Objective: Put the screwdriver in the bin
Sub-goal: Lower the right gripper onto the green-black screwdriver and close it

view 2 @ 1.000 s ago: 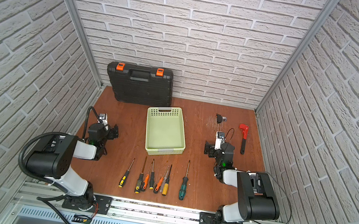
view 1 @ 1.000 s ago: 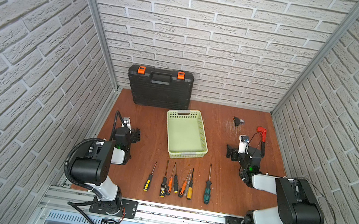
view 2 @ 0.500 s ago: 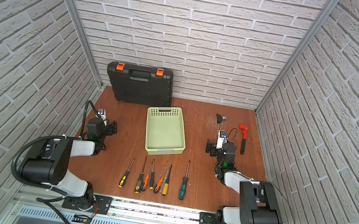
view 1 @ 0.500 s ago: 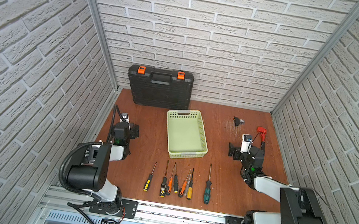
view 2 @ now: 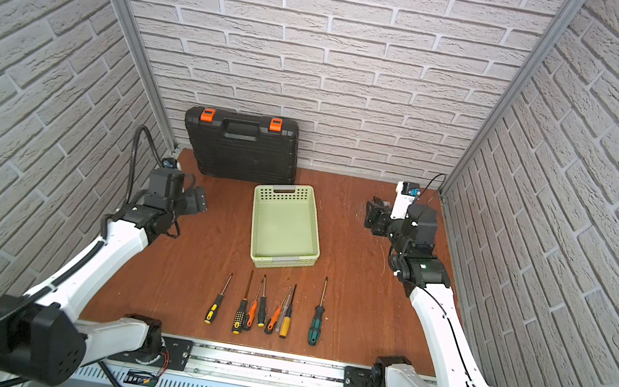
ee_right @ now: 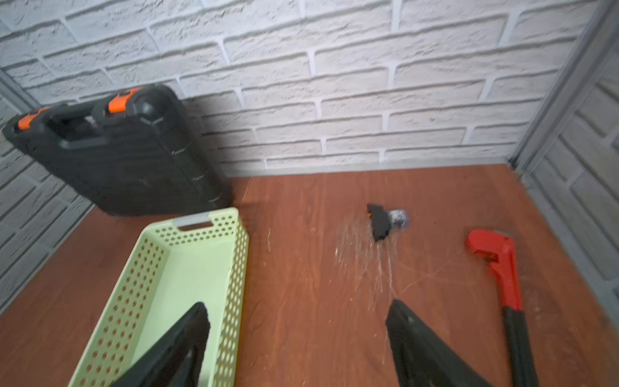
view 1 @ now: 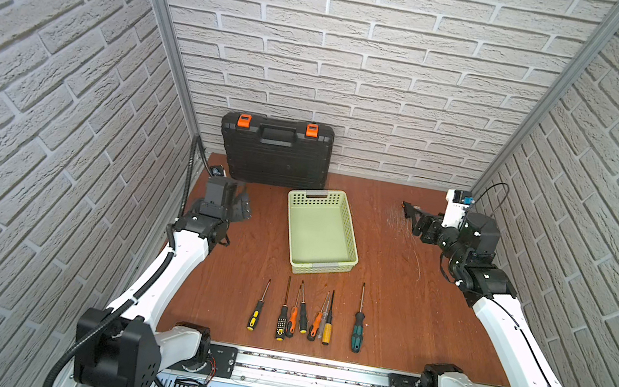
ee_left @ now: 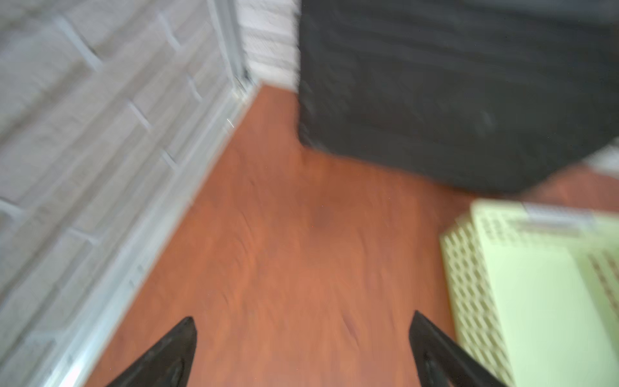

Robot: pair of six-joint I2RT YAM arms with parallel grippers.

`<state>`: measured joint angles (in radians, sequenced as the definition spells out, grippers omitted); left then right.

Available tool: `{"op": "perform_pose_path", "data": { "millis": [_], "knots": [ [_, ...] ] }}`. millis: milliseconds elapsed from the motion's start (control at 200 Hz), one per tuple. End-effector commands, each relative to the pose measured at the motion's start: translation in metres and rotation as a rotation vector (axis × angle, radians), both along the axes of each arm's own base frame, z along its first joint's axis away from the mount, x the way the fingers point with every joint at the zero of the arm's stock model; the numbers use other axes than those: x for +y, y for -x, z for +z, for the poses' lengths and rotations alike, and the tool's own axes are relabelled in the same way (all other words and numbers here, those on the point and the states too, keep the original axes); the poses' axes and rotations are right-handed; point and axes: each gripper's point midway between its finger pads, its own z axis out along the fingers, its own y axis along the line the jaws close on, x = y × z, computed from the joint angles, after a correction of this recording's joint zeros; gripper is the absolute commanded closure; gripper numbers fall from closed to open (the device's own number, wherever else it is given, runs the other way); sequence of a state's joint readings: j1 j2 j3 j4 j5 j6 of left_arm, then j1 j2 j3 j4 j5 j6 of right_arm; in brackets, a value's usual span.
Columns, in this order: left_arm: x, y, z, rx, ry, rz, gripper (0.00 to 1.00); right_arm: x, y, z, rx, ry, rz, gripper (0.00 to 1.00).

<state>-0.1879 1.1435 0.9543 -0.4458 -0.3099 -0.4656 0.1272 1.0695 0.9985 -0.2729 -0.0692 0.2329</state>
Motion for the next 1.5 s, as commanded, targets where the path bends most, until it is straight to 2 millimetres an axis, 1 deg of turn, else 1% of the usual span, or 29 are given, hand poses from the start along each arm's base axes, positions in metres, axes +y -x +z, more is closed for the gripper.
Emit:
{"op": "perform_pose_path", "data": {
  "millis": [0,10,15,75,95,110,170,175,180,190,195,245,285,340,405,450,510,580,685,770,880,960,1015,1075,1205,1345,1500],
  "knots": [
    [-0.021,0.063,-0.038,0.232,0.035,-0.004,0.02,0.039,0.057,-0.058,0.326,0.043,0.100,0.18],
    [-0.023,0.064,-0.039,0.237,0.037,-0.004,0.02,0.041,0.059,-0.059,0.332,0.046,0.103,0.18],
    [-0.023,0.065,-0.039,0.238,0.037,-0.004,0.02,0.044,0.064,-0.062,0.349,0.053,0.110,0.18],
    [-0.028,0.076,-0.046,0.263,0.040,-0.001,0.02,0.057,0.087,-0.078,0.446,0.053,0.137,0.19],
    [-0.029,0.079,-0.048,0.271,0.040,0.003,0.02,0.062,0.099,-0.086,0.492,0.050,0.147,0.21],
    [-0.030,0.081,-0.050,0.277,0.041,0.005,0.02,0.064,0.104,-0.088,0.508,0.050,0.151,0.22],
    [-0.033,0.087,-0.054,0.288,0.041,0.000,0.02,0.076,0.133,-0.104,0.599,0.061,0.163,0.27],
    [-0.033,0.087,-0.054,0.287,0.041,0.000,0.02,0.076,0.133,-0.104,0.599,0.061,0.163,0.27],
    [-0.033,0.088,-0.054,0.289,0.040,0.000,0.02,0.076,0.138,-0.107,0.613,0.070,0.162,0.27],
    [-0.033,0.088,-0.055,0.289,0.039,0.000,0.02,0.076,0.140,-0.108,0.619,0.074,0.159,0.28],
    [-0.034,0.089,-0.055,0.289,0.039,0.000,0.02,0.077,0.145,-0.110,0.633,0.087,0.159,0.28],
    [-0.035,0.090,-0.057,0.290,0.039,-0.004,0.02,0.075,0.164,-0.120,0.689,0.143,0.138,0.28],
    [-0.036,0.090,-0.056,0.286,0.043,-0.003,0.02,0.075,0.182,-0.131,0.751,0.176,0.125,0.28],
    [-0.038,0.087,-0.056,0.274,0.047,-0.010,0.02,0.077,0.203,-0.147,0.828,0.172,0.111,0.28],
    [-0.041,0.081,-0.054,0.256,0.042,-0.032,0.02,0.083,0.219,-0.166,0.899,0.112,0.099,0.28],
    [-0.044,0.076,-0.053,0.242,0.035,-0.056,0.02,0.089,0.226,-0.178,0.934,0.068,0.093,0.28],
    [-0.046,0.071,-0.055,0.235,0.025,-0.072,0.02,0.093,0.229,-0.192,0.962,0.040,0.085,0.28],
    [-0.047,0.070,-0.057,0.231,0.024,-0.074,0.02,0.096,0.230,-0.203,0.985,0.041,0.077,0.28],
    [-0.048,0.069,-0.060,0.220,0.037,-0.078,0.02,0.108,0.224,-0.209,0.987,0.035,0.119,0.27],
    [-0.047,0.070,-0.060,0.217,0.036,-0.074,0.02,0.113,0.220,-0.214,0.995,0.053,0.123,0.27],
    [-0.042,0.074,-0.060,0.207,0.035,-0.058,0.02,0.121,0.216,-0.227,1.012,0.057,0.132,0.27],
    [-0.041,0.076,-0.058,0.196,0.045,-0.050,0.02,0.124,0.212,-0.234,1.010,0.054,0.124,0.29],
    [-0.040,0.077,-0.056,0.188,0.050,-0.046,0.02,0.124,0.210,-0.236,1.006,0.059,0.116,0.31],
    [-0.038,0.078,-0.054,0.177,0.052,-0.039,0.02,0.124,0.208,-0.238,1.002,0.068,0.113,0.36],
    [-0.037,0.079,-0.051,0.165,0.051,-0.036,0.02,0.121,0.211,-0.247,1.025,0.084,0.106,0.42],
    [-0.035,0.081,-0.052,0.170,0.046,-0.032,0.02,0.117,0.215,-0.257,1.043,0.098,0.097,0.43],
    [-0.035,0.082,-0.051,0.164,0.047,-0.029,0.02,0.118,0.214,-0.259,1.043,0.119,0.111,0.45]
  ]
}}
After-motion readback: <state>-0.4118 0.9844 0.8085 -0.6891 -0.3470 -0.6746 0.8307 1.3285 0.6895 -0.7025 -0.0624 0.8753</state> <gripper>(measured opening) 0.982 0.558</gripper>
